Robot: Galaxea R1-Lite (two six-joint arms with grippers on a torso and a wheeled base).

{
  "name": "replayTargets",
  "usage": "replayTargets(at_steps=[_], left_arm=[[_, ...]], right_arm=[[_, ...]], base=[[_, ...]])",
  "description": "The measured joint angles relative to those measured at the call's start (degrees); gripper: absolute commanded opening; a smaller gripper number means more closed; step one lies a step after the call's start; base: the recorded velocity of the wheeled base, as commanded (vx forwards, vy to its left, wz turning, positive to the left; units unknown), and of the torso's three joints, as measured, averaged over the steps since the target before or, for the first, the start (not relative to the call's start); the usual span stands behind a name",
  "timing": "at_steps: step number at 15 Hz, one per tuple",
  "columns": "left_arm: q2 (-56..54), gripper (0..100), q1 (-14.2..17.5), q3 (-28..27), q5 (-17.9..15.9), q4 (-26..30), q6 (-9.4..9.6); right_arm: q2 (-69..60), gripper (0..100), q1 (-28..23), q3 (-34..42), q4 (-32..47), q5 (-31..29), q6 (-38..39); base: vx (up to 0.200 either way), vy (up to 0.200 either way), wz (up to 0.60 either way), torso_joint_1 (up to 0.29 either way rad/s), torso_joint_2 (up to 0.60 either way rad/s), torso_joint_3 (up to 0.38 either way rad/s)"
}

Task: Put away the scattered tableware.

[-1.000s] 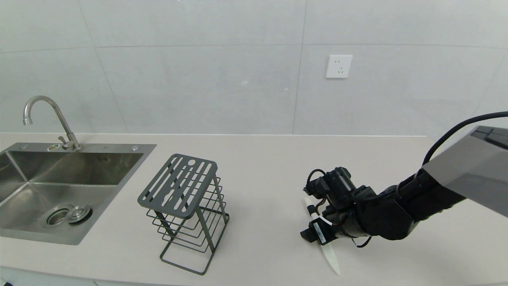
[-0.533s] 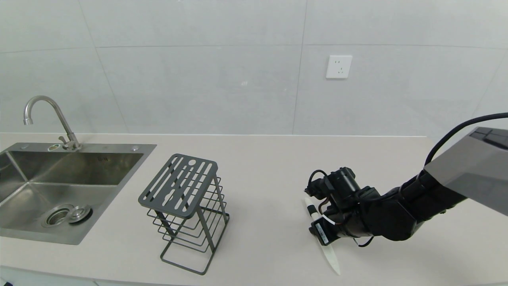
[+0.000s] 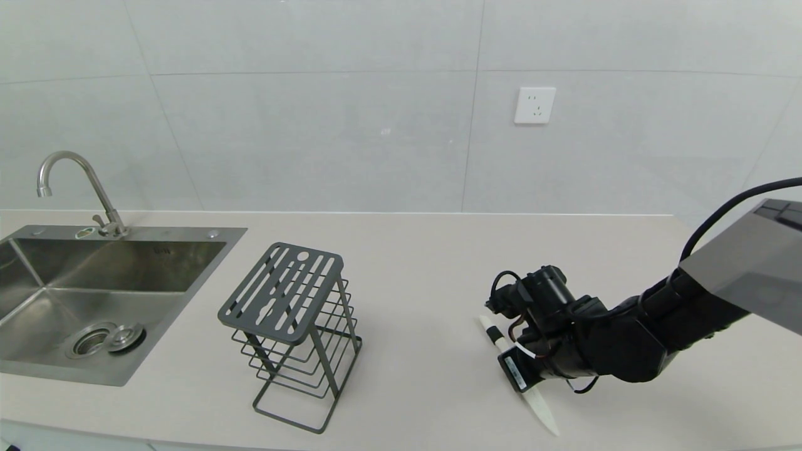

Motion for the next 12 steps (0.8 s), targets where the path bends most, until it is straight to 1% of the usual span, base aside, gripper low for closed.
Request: replayTargets(at_steps=[1,3,6,9,12], left_arm=[[0.0,100,0.0,0.0,0.0,0.0,0.0],[0.0,100,0.0,0.0,0.0,0.0,0.02],[0.0,100,0.0,0.0,0.0,0.0,0.26],[0.0,100,0.0,0.0,0.0,0.0,0.41],[0.0,100,0.0,0.0,0.0,-0.1,0.04]], right_arm=[[-0.1,0,0.0,-1.2,-0.1,0.0,-1.0],[-0.4,0,-0.2,-3.3,-3.6,0.1,-3.5],[-1.0,0,0.0,-4.4,-12.1,0.9,-7.5],[-2.7,0,-0.7,-3.8,-18.3,8.4,-12.3],[-4.3,0,-3.2,-2.8,-25.8,18.5,-19.6]], base=[[0.0,0.0,0.0,0.0,0.0,0.0],[0.0,0.0,0.0,0.0,0.0,0.0],[0.0,0.0,0.0,0.0,0.0,0.0],[0.0,0.0,0.0,0.0,0.0,0.0],[0.0,0.0,0.0,0.0,0.0,0.0]])
